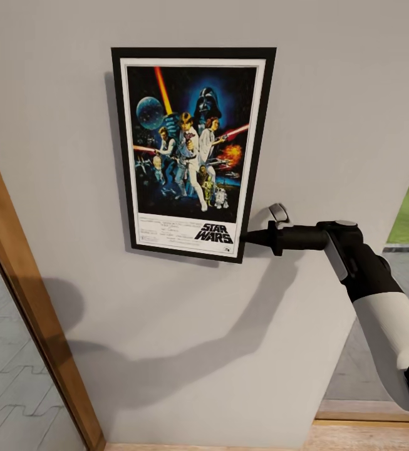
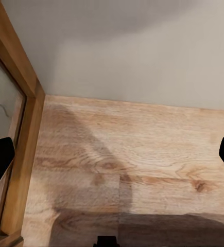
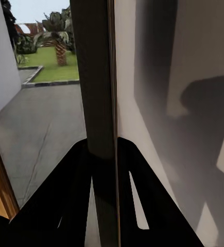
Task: Pick up the poster from the kitchen countertop and hang it on one of the wall nails in the kitchen.
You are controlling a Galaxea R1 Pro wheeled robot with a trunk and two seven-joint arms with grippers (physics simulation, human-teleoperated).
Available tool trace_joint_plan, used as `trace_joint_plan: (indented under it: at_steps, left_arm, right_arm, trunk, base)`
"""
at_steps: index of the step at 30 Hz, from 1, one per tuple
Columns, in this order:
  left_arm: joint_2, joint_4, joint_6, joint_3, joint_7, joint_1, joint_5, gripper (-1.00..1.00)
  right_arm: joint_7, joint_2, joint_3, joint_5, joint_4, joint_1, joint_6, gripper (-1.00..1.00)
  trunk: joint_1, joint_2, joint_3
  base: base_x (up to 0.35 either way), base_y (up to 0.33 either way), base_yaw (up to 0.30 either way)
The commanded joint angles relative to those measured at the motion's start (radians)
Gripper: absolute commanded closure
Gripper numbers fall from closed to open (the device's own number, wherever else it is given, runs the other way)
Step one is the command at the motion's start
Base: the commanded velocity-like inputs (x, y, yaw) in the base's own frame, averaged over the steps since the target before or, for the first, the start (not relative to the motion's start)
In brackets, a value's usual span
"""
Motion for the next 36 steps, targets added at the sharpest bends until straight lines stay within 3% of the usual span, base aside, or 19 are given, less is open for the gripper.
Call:
trace_joint_plan:
  at_steps: [1,36]
  left_arm:
    - [0.000,-0.001,-0.001,0.004,-0.007,0.000,0.000,-1.00]
    - [0.000,-0.002,-0.002,0.004,-0.007,0.000,0.000,-1.00]
  right_arm:
    - [0.002,-0.001,0.003,-0.009,0.000,-0.001,0.015,1.00]
    - [0.002,-0.002,0.003,-0.008,0.000,-0.001,0.016,1.00]
  trunk:
    - [0.000,-0.002,-0.002]
    - [0.000,-0.002,-0.002]
  base:
    - [0.000,0.000,0.000]
    - [0.000,0.000,0.000]
